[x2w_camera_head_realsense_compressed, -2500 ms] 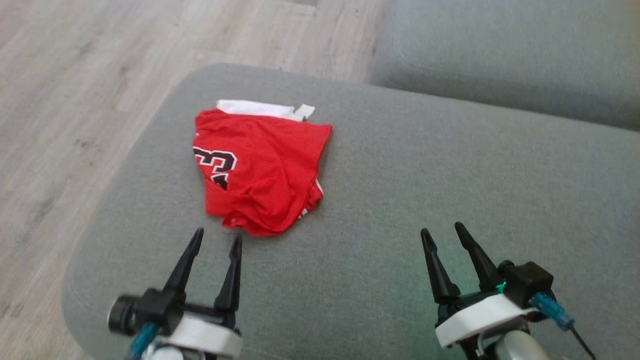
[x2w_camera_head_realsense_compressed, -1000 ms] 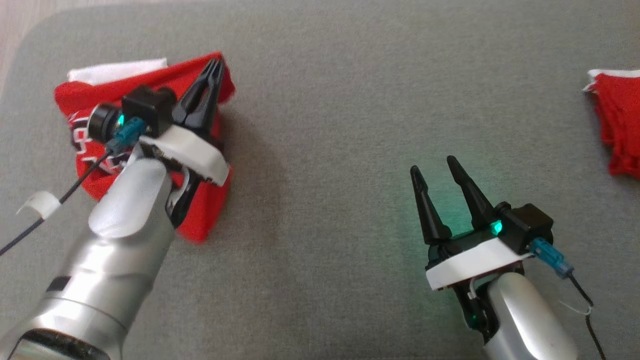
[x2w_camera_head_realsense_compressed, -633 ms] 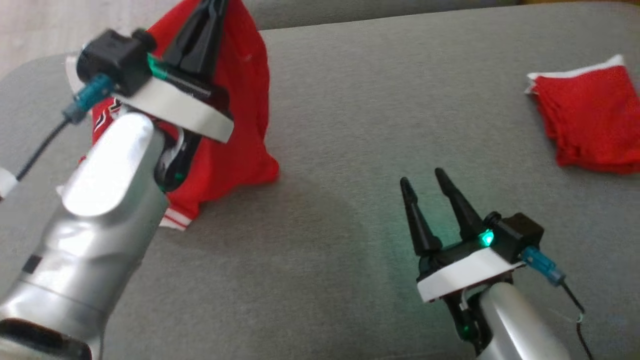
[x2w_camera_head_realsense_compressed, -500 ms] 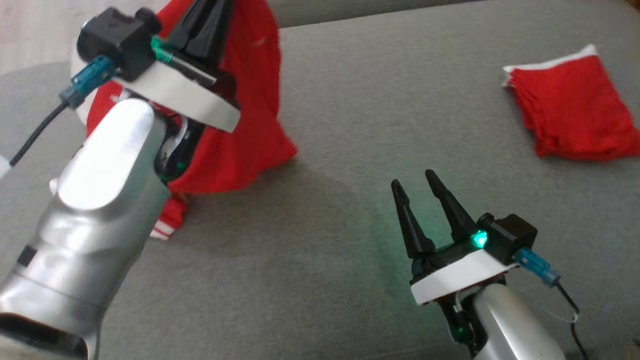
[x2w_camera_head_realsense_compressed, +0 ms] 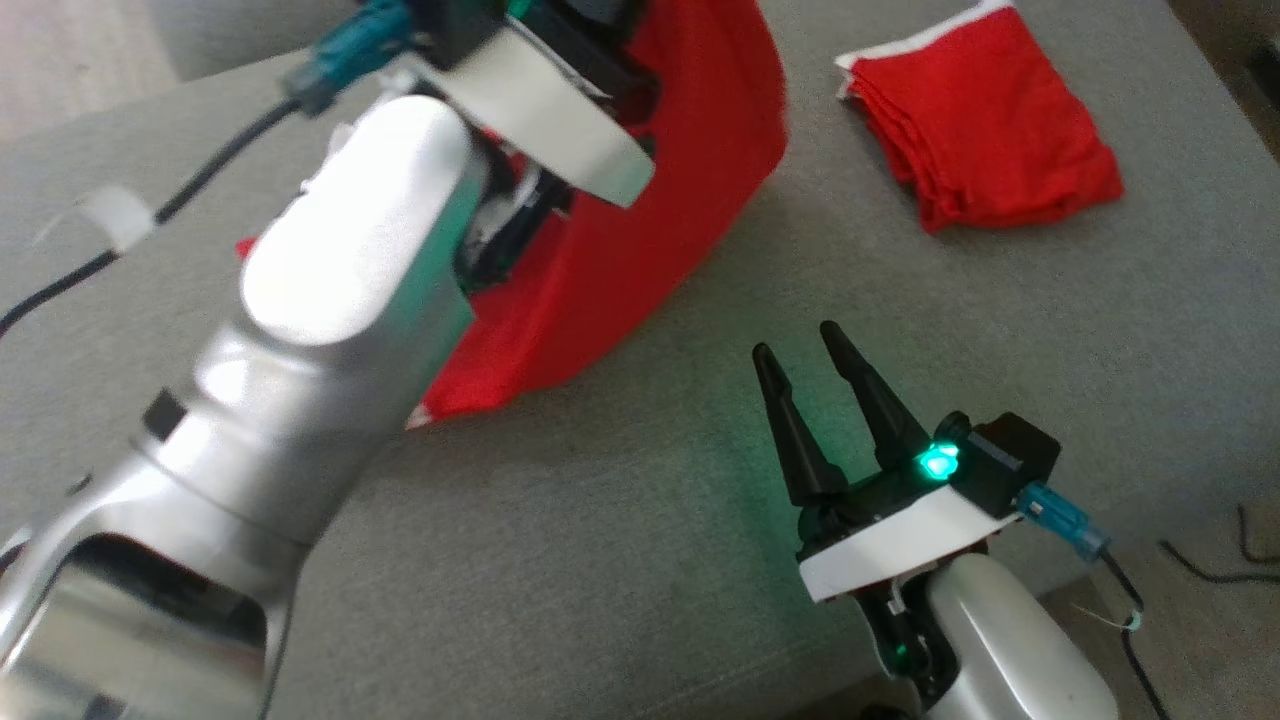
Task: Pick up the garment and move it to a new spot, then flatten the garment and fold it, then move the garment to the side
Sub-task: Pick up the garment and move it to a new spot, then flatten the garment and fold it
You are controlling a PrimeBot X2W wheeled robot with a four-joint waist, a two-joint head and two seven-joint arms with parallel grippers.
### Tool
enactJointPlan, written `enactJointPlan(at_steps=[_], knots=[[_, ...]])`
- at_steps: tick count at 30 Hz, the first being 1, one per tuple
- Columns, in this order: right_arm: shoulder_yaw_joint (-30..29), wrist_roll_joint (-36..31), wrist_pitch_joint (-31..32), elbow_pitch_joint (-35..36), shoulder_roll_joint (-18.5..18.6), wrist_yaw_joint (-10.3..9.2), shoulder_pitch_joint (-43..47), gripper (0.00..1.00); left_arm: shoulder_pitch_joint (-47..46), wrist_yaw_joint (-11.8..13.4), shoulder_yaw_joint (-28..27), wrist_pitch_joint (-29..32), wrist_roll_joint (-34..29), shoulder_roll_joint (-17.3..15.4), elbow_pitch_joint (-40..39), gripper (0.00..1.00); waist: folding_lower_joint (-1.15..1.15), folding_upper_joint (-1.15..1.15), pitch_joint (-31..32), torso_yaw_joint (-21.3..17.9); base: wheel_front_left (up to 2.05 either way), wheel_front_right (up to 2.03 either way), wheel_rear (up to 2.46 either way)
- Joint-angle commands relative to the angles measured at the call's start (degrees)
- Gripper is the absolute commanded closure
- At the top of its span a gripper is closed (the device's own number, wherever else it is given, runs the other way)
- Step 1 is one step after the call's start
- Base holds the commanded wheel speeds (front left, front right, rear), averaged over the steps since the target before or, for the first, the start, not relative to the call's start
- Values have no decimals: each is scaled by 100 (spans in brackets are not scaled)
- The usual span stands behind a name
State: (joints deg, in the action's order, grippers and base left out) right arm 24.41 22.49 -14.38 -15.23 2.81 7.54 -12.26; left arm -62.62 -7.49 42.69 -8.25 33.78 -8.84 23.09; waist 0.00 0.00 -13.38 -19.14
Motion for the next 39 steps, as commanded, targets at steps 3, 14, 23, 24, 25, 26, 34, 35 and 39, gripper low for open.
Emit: enactJointPlan(at_steps=[3, 14, 23, 24, 25, 26, 34, 35, 39], knots=[[187, 49, -62, 236, 7, -5, -156, 0, -327, 9, 89, 96, 70, -2, 190, 0, 0, 0, -193, -244, 0, 0, 0], [-121, -92, -62, 215, 7, -5, -155, 0, -149, 78, 178, -471, 8, -695, 836, 0, 0, 0, -60, 299, 0, 0, 0], [-769, -520, -62, 77, 7, -5, 37, 0, 1591, 674, -644, -671, 93, -1453, -4, 0, 0, 0, 441, 1296, 0, 0, 0], [-817, -553, -62, 68, 7, -5, 61, 0, 1882, 757, -763, -672, 68, -1499, -199, 0, 0, 0, 479, 1369, 0, 0, 0], [-874, -590, -62, 63, 7, -5, 95, 0, 2187, 833, -871, -672, 34, -1523, -392, 0, 0, 0, 522, 1457, 0, 0, 0], [-912, -627, -62, 54, 7, -5, 129, 0, 2498, 914, -978, -673, -10, -1542, -583, 0, 0, 0, 559, 1524, 0, 0, 0], [-1155, -815, -62, 18, 7, -5, 387, 0, 4753, 1370, -1708, -674, -394, -987, -1680, 0, 0, 0, 695, 1963, 0, 0, 0], [-1162, -836, -62, 14, 7, -5, 398, 0, 4924, 1355, -1742, -674, -494, -906, -1717, 0, 0, 0, 693, 1993, 0, 0, 0], [-1249, -923, -62, 14, 7, -5, 395, 0, 5259, 1196, -1895, -675, -757, -516, -1758, 0, 0, 0, 678, 2123, 0, 0, 0]])
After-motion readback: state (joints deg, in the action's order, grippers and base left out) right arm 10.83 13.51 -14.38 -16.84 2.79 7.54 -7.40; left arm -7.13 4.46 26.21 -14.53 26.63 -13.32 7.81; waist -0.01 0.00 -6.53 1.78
